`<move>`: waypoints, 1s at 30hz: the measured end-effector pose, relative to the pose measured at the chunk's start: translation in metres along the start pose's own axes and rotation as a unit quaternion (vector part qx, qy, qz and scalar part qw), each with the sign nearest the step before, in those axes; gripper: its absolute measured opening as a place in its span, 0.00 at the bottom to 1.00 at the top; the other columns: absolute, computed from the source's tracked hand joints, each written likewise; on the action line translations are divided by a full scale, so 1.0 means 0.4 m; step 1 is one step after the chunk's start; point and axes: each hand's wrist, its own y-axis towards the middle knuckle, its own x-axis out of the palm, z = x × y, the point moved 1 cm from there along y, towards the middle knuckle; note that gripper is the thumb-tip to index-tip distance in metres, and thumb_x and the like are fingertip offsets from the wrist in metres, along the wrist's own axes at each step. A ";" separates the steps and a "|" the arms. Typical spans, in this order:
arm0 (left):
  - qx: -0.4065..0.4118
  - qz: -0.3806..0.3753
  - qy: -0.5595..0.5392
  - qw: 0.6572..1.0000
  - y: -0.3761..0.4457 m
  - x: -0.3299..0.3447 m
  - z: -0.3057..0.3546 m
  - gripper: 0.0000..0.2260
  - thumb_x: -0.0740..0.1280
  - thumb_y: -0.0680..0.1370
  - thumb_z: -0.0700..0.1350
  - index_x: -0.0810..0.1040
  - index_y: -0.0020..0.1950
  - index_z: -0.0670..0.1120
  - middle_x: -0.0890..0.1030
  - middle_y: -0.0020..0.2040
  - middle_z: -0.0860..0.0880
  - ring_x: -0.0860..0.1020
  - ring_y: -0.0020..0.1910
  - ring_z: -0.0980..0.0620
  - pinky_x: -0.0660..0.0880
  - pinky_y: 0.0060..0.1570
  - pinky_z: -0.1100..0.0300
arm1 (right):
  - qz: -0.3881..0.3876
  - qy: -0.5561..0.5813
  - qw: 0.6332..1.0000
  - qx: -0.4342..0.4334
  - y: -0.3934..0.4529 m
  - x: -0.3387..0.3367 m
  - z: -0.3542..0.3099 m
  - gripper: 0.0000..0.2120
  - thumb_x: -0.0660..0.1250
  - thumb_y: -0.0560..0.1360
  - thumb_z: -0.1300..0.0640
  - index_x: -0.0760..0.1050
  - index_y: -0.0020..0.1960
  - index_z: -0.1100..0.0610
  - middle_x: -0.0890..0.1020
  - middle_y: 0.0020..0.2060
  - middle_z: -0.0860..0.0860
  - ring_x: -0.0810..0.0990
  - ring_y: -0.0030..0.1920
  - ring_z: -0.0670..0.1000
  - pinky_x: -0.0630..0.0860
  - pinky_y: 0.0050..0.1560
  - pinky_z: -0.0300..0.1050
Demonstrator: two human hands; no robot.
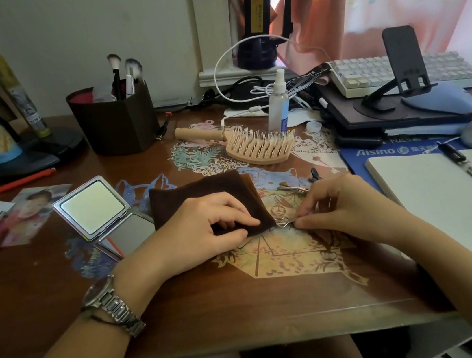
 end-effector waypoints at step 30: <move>0.018 0.006 0.010 1.000 -0.001 0.001 0.003 0.11 0.71 0.74 0.42 0.84 0.54 0.53 0.79 0.51 0.60 0.78 0.51 0.58 0.74 0.50 0.69 | 0.048 -0.022 0.998 -0.020 0.002 0.002 -0.009 0.03 0.77 0.66 0.54 0.83 0.38 0.50 0.79 0.32 0.42 0.75 0.36 0.40 0.69 0.34 0.28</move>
